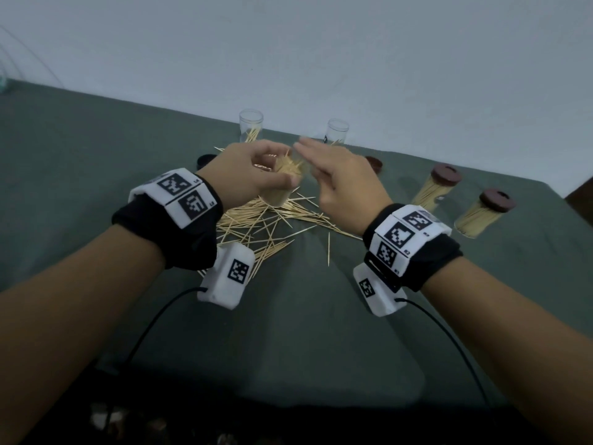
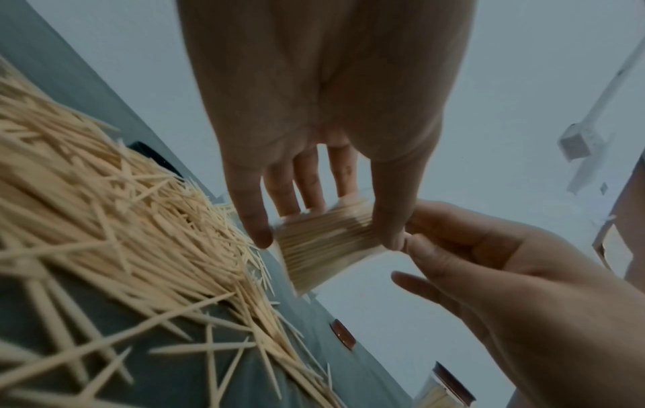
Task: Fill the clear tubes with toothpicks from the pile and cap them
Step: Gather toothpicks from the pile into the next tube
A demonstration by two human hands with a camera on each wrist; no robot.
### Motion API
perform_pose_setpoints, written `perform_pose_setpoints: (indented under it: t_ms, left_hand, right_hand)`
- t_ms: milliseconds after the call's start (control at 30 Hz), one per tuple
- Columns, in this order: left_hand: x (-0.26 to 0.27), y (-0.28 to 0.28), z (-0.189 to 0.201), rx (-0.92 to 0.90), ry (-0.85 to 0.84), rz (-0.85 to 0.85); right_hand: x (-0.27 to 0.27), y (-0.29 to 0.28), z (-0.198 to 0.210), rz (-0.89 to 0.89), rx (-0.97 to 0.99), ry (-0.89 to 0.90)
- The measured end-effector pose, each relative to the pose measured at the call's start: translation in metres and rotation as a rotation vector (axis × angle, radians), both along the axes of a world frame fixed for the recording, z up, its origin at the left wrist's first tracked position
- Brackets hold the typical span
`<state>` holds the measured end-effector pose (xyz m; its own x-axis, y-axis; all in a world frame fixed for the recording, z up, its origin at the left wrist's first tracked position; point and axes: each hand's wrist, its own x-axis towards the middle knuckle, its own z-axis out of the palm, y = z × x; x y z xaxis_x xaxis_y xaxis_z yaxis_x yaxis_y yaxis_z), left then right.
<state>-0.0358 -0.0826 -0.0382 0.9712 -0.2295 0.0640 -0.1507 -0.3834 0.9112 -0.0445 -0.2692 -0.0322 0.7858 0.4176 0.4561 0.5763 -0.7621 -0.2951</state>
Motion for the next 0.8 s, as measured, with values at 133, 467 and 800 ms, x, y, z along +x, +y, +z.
perform_pose_setpoints:
  t_ms: [133, 467, 800]
  left_hand:
    - [0.002, 0.003, 0.0, -0.006, -0.002, 0.004]
    - [-0.001, 0.012, 0.001, 0.002, -0.029, -0.052]
    - [-0.008, 0.034, 0.009, 0.041, -0.112, -0.077]
  right_hand:
    - [0.003, -0.004, 0.003, -0.108, -0.187, 0.176]
    - [-0.003, -0.006, 0.01, -0.016, -0.088, 0.069]
    - [-0.002, 0.017, 0.017, 0.006, -0.138, 0.152]
